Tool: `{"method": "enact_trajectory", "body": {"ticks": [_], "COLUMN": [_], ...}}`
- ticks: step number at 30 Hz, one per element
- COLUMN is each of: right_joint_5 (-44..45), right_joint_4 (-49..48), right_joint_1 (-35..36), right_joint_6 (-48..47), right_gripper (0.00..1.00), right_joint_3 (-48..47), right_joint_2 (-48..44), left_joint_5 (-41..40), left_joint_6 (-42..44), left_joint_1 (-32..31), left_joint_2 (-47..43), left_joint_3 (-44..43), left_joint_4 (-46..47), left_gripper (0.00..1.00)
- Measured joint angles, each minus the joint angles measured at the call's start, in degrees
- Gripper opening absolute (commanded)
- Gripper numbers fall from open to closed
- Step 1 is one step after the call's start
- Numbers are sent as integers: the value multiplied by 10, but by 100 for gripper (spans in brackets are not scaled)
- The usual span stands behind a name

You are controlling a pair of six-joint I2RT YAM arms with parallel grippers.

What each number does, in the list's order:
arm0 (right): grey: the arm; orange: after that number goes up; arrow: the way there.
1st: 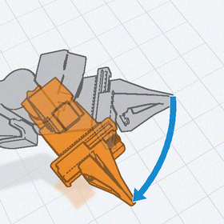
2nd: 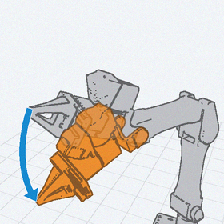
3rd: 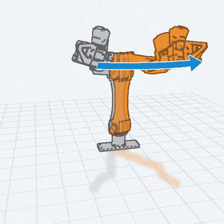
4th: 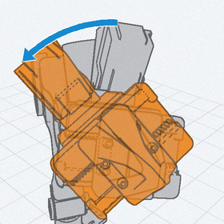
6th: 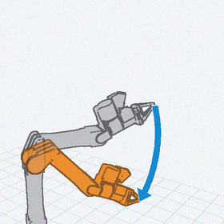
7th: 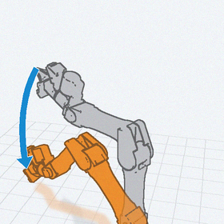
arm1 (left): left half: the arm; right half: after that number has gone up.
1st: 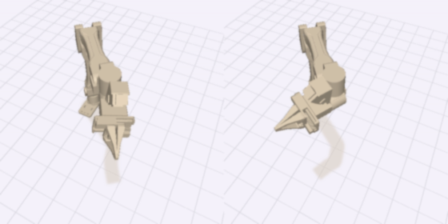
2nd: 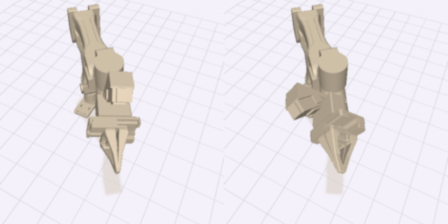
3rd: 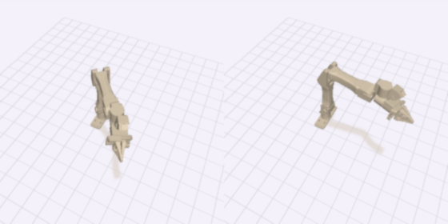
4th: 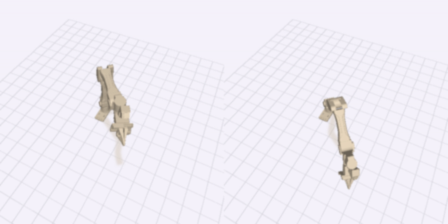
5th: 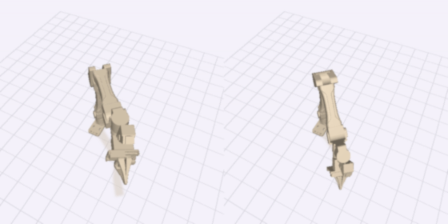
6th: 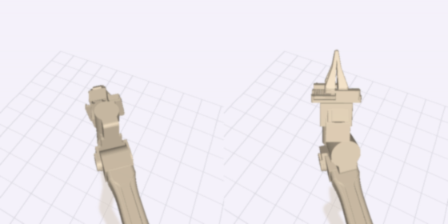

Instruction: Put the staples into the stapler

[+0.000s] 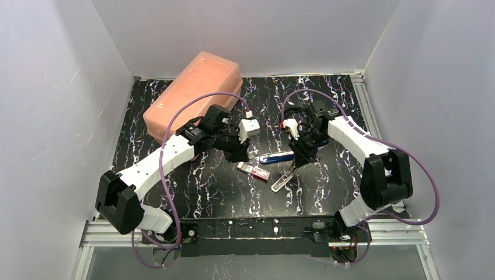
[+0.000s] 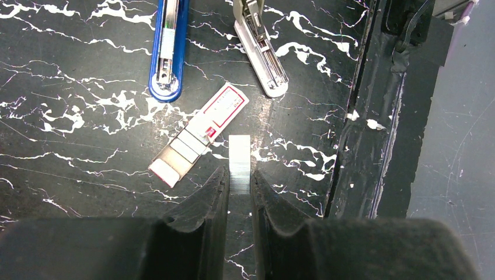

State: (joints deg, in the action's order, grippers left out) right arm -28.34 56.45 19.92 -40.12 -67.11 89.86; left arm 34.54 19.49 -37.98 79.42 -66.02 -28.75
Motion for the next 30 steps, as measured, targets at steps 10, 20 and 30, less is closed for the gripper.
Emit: {"method": "enact_trajectory", "body": {"ticks": [10,20,30], "right_joint_5": [31,57,59], "right_joint_4": [-7,-24,-20], "right_joint_1": [4,4,4], "right_joint_6": [77,129,134], "right_gripper": [38,47,59], "right_joint_3": [16,58,58], "right_joint_2": [-28,-74,-79], "left_joint_5": [0,0,-1], "left_joint_6": [5,11,17], "left_joint_1": [0,0,0], "left_joint_2": [0,0,17], "left_joint_3": [0,0,-1], "left_joint_4": [0,0,0], "left_gripper": [6,6,6]}}
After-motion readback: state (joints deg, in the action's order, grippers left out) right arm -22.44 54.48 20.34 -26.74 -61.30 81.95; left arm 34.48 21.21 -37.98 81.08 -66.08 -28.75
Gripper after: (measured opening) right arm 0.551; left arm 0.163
